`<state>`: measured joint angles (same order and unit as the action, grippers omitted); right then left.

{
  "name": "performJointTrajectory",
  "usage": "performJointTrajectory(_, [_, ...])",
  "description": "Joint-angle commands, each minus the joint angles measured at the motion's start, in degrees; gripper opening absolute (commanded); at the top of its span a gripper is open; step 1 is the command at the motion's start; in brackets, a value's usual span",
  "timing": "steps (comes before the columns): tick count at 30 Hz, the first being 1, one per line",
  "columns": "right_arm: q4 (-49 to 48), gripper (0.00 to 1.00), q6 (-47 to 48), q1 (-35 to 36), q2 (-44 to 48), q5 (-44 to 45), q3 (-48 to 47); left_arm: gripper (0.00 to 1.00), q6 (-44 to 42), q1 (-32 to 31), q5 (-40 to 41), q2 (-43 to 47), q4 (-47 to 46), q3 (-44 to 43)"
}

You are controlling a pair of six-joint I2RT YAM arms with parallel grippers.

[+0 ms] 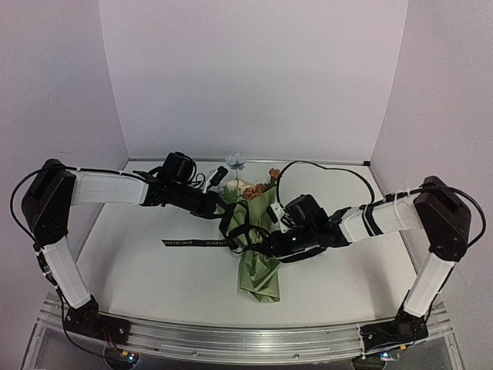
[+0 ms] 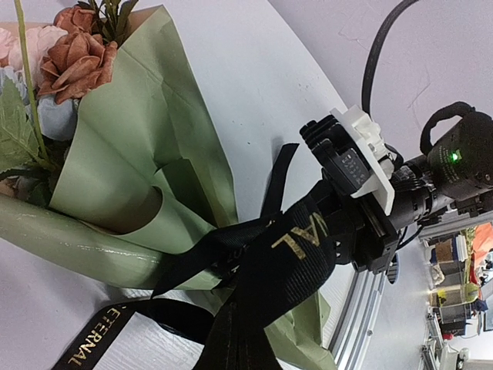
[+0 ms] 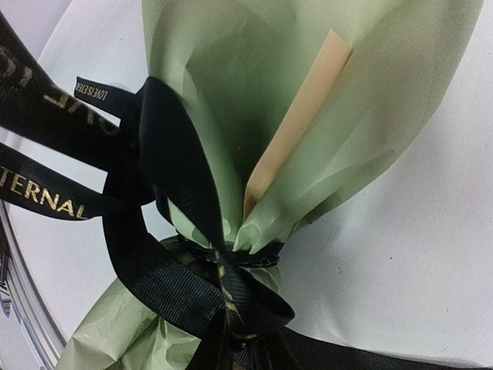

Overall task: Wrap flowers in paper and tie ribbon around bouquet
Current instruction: Cross the half-tied ribbon over the folded bouquet.

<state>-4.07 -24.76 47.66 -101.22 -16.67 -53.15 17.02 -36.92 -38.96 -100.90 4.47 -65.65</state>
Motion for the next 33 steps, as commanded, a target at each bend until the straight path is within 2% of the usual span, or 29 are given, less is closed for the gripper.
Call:
performJointTrajectory(1, [1.48,0.10,-1.36,0.21,3.74,-1.00,-1.19,0.00,0.55,0.81,0.20,0.94,-0.67,-1.49])
performJointTrajectory(5, [1.94,0.10,-2.08,0.24,4.66,-1.44,-0.54,0.00,0.65,1.04,0.03,1.44,-1.03,-0.93])
performJointTrajectory(10, [2.86,0.30,-2.02,0.42,4.84,-1.16,-0.89,0.00,0.56,1.15,-0.36,1.76,-1.30,-0.55])
performJointTrajectory(21, [5.38,0.41,-0.98,1.51,-0.14,-0.16,-4.39,0.00,0.56,1.15,-0.87,1.63,-1.23,-0.79])
performJointTrajectory(23, [5.69,0.41,-1.03,1.74,-1.19,0.21,-4.87,0.00,0.56,1.13,-0.93,1.50,-1.22,-0.77])
performJointTrajectory(27, [5.86,0.34,-1.35,1.78,-2.00,0.79,-5.09,0.00,0.56,1.15,-1.02,1.45,-1.14,-0.80])
performJointTrajectory(33, [6.85,0.18,-1.64,1.74,-0.65,1.31,-4.95,0.00,0.47,1.24,-0.79,1.42,-1.06,-0.79])
